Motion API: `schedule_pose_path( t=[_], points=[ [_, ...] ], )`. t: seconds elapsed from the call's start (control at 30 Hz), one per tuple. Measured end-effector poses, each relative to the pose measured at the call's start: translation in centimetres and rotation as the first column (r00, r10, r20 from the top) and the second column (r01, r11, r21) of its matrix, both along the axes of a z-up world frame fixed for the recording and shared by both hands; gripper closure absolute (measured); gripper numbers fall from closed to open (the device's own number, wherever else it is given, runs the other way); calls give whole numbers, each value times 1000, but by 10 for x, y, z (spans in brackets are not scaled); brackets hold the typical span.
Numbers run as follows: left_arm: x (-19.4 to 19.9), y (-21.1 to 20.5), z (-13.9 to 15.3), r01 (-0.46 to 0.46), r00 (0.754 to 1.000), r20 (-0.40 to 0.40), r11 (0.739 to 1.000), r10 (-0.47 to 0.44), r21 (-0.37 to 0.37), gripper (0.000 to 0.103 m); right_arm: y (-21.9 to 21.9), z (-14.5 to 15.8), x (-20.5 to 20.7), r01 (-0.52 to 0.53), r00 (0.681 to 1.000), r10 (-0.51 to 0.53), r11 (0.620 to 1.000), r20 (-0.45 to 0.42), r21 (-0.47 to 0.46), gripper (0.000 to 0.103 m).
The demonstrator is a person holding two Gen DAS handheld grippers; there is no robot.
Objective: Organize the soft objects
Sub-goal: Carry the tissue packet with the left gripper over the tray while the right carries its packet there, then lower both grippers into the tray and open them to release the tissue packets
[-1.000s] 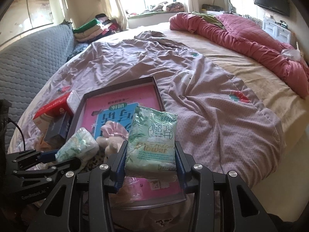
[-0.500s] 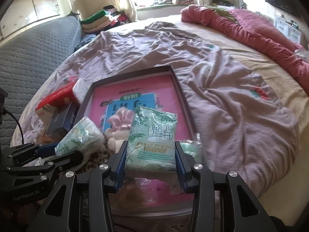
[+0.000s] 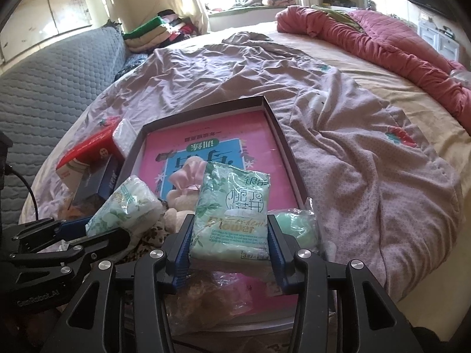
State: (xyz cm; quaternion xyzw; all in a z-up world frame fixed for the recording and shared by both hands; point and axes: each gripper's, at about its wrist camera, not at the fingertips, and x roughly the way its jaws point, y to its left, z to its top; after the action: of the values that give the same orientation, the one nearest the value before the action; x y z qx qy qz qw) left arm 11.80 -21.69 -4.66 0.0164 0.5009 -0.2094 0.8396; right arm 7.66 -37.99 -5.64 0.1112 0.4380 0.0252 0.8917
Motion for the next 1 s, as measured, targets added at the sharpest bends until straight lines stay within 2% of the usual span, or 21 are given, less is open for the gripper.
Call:
schedule_pose_path(
  t=[0.2,0.27,0.77,1.0],
  points=[
    [0,0,0,2,1000,-1,1000,-2,-5,55,-2,1,-2,8,1000,-8,1000,-1,14,53],
    [0,0,0,0,1000,-2,1000,0,-10,55,-2,1,-3,6,1000,-6,1000,3,17,48],
    [-1,-6,1,17,1000,-7,999,-17,-28,53,-7,13,-14,26,999,-27,1000,25,11,44],
    [-2,-10,5,35,999,7,999,-35,-35,48,-7,14,-15,23,1000,-23,1000,21,0,44]
  ],
)
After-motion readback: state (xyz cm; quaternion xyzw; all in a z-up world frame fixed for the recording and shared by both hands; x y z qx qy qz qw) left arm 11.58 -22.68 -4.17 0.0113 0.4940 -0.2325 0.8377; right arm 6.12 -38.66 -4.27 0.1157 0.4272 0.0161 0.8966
